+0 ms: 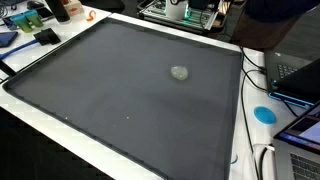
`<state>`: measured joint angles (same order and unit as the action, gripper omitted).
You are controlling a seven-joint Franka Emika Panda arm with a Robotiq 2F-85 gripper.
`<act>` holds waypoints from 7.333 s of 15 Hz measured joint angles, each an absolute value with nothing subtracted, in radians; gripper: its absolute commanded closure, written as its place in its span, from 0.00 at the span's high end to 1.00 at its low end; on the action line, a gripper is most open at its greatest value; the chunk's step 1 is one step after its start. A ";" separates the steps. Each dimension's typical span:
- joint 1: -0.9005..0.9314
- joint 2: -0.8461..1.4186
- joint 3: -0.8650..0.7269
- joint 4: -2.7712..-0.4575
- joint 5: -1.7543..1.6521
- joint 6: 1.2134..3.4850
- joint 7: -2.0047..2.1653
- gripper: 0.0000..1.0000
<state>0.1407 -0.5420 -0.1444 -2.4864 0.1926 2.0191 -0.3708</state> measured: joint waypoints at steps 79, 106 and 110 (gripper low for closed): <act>0.375 0.309 0.237 -1.701 -0.362 1.790 0.443 0.31; 0.455 0.438 0.174 -1.622 -0.481 1.838 0.495 0.31; 0.454 0.443 0.157 -1.622 -0.481 1.864 0.495 0.31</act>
<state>0.4535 0.4430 0.1571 -1.6219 -0.4810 1.8644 0.4946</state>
